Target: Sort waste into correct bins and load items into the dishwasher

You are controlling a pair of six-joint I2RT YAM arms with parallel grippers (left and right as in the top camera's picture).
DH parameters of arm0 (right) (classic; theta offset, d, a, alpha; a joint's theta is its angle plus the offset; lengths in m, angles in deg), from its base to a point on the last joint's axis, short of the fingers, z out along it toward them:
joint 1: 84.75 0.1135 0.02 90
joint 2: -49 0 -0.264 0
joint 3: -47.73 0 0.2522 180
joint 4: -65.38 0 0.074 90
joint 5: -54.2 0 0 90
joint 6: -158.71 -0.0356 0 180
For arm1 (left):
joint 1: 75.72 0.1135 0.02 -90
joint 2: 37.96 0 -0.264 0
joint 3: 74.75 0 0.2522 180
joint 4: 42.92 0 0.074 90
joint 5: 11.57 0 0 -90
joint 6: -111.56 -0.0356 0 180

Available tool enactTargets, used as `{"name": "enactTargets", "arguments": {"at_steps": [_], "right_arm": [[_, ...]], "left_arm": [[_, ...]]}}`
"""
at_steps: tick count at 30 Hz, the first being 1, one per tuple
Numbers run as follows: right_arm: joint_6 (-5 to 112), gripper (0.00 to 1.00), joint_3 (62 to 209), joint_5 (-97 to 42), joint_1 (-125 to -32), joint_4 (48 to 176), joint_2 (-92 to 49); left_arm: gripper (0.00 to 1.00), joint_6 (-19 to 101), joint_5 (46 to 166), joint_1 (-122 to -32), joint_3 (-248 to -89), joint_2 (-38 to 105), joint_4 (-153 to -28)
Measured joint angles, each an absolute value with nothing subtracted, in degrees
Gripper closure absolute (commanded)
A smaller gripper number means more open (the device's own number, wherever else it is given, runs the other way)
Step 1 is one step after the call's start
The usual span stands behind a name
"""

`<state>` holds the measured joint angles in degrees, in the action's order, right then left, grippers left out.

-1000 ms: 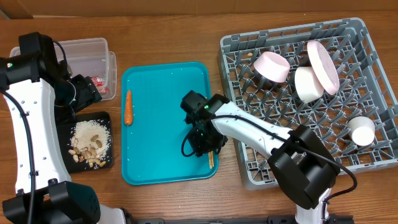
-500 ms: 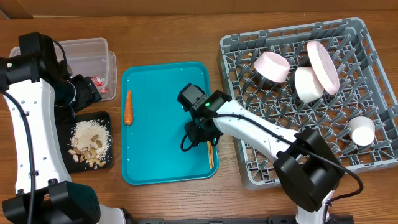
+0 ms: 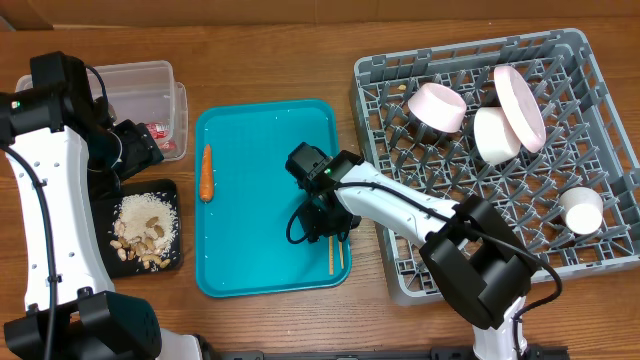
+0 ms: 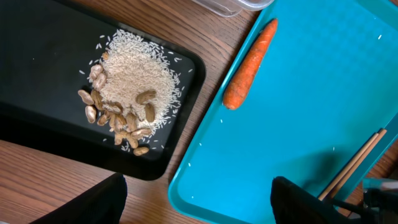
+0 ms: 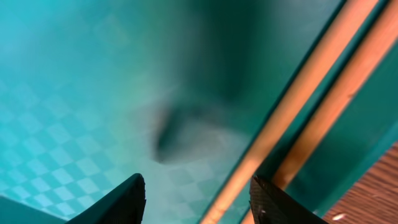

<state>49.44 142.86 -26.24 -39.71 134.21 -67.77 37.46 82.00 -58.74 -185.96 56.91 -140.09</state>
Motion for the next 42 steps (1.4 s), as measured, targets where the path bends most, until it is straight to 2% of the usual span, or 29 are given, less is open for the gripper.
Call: {"name": "enactTargets", "arguments": {"at_steps": [5, 9, 14, 16, 20, 27, 34, 42], "right_arm": [[48.94, 0.45, 142.79, -25.36, -39.71, 133.53, -67.85], [44.66, 0.64, 142.79, -28.03, -39.71, 132.62, -67.88], [38.28, 0.73, 142.92, -29.45, -39.71, 132.22, -68.9], [36.66, 0.85, 142.92, -29.38, -39.71, 132.24, -68.93], [34.38, 0.96, 142.92, -29.21, -39.71, 132.18, -69.04], [33.75, 0.96, 143.38, -29.19, -39.73, 133.16, -69.06], [38.89, 0.96, 149.39, -31.52, -41.26, 142.36, -67.13], [48.5, 0.96, 152.76, -35.28, -52.5, 150.73, -52.36]], "left_arm": [[0.24, 37.46, 82.0, -58.74, -185.96, 56.91, -140.09], [0.24, 37.44, 82.0, -58.74, -185.96, 56.91, -140.09], [0.24, 37.44, 82.0, -58.74, -185.96, 56.91, -140.09], [0.24, 37.46, 82.0, -58.74, -185.96, 56.91, -140.09], [0.24, 37.46, 82.0, -58.74, -185.96, 56.91, -140.09], [0.24, 37.44, 82.0, -58.74, -185.96, 56.91, -140.09], [0.23, 37.46, 82.0, -58.74, -185.96, 56.91, -140.18], [0.23, 37.46, 82.0, -58.74, -185.96, 56.91, -140.23]]}}
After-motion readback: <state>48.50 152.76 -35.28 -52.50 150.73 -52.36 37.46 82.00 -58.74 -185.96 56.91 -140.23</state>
